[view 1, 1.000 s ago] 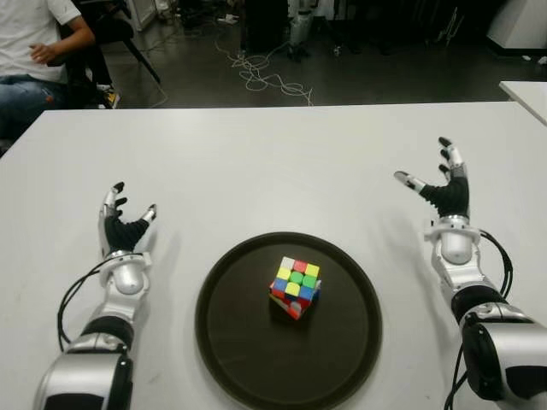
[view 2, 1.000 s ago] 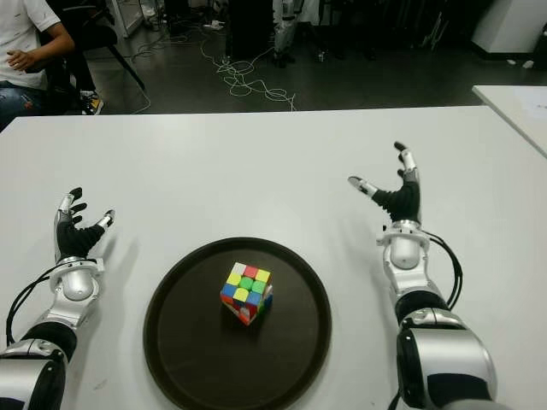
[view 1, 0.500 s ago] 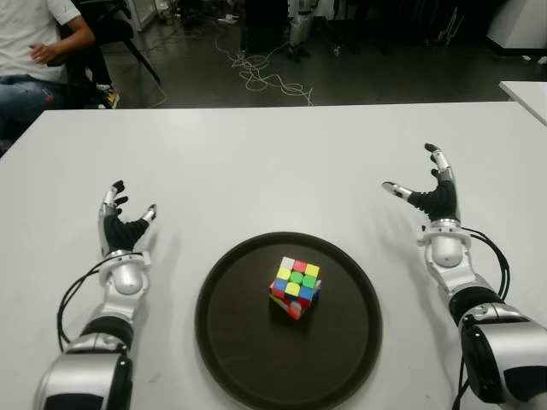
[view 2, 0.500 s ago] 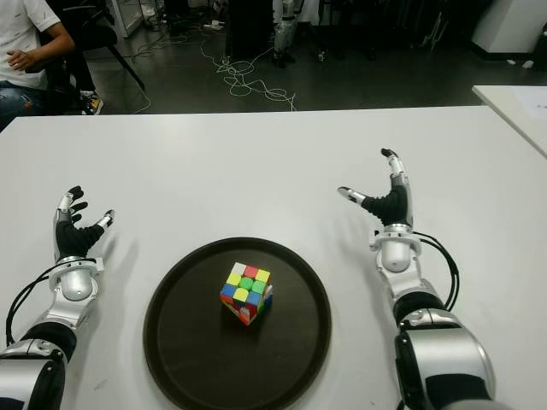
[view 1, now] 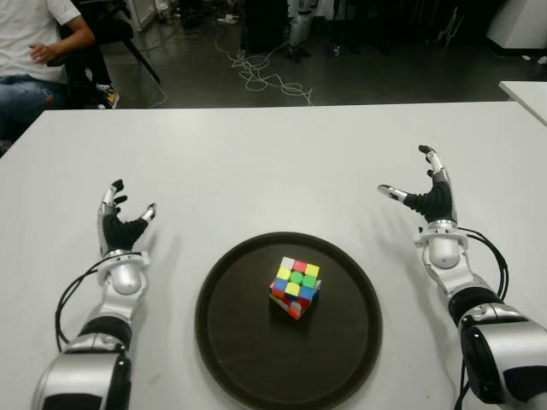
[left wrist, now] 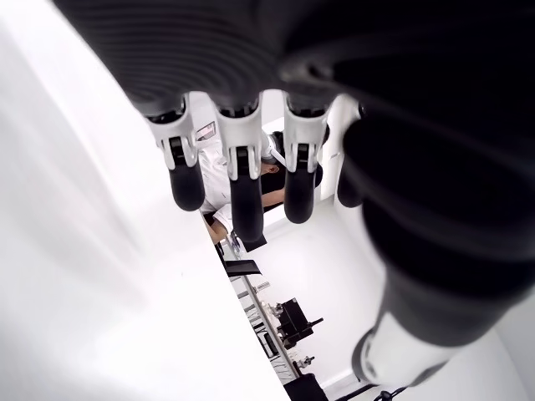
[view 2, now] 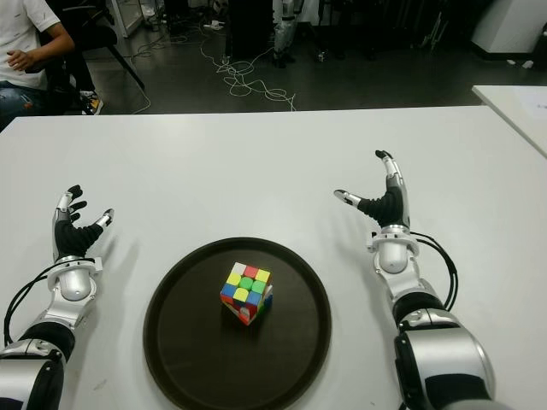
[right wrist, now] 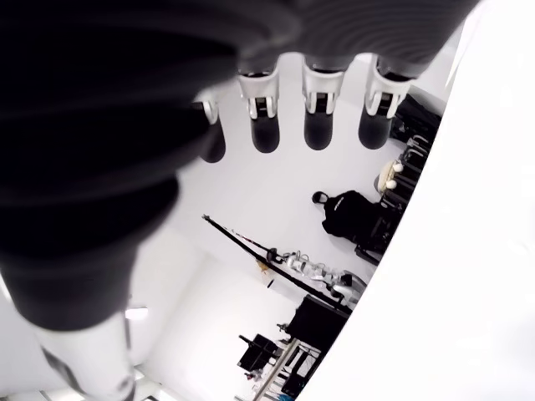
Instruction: Pick up the Rubik's Cube and put it in the plate
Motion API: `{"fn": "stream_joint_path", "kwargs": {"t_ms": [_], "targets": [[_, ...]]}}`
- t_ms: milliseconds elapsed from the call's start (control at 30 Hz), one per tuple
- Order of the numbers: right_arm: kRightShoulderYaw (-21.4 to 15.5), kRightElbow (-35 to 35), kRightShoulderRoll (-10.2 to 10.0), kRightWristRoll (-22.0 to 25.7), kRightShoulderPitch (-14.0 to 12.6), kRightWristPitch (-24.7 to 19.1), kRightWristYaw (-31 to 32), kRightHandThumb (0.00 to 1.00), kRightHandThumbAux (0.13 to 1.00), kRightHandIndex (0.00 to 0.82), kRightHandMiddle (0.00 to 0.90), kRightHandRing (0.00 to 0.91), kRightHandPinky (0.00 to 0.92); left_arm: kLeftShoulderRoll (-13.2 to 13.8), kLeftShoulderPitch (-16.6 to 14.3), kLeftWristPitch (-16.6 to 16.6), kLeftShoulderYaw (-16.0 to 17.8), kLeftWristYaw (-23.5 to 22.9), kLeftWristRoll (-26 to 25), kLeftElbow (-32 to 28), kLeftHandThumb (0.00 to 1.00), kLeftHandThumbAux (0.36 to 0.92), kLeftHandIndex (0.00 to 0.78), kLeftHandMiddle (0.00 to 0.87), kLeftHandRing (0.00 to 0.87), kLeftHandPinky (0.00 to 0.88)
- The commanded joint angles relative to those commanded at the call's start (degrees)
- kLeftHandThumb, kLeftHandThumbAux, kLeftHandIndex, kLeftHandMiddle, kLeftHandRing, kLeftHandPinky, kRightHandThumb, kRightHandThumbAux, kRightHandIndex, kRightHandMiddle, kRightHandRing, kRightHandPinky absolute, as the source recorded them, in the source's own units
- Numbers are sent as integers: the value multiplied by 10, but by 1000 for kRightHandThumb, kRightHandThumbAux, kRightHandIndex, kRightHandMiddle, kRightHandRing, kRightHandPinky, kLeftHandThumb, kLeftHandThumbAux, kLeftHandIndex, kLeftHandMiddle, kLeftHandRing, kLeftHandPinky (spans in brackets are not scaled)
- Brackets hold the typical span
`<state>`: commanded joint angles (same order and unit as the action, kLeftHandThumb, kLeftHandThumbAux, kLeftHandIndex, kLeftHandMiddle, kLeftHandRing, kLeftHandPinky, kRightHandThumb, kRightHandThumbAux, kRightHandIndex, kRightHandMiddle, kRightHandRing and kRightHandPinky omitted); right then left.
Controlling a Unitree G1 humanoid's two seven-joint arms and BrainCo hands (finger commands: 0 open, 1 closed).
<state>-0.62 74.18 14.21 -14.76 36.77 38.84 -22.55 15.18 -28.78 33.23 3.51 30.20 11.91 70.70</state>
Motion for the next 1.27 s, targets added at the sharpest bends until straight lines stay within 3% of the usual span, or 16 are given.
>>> {"fn": "stream_joint_path", "kwargs": {"t_ms": [433, 667, 1267], "targets": [[8, 5, 5, -11, 6, -22, -11, 0, 751, 8, 0, 0, 0, -2, -3, 1, 5, -13, -9, 1, 0, 808, 146, 166, 172, 159], [6, 5, 3, -7, 6, -23, -11, 0, 739, 12, 0, 0, 0, 0, -2, 3, 4, -12, -6, 1, 0, 805, 141, 161, 158, 128], [-4, 3, -2, 5, 7, -27, 11, 0, 713, 17, 0, 0, 0, 1, -3, 4, 4, -7, -2, 4, 0, 806, 130, 161, 162, 143]]}}
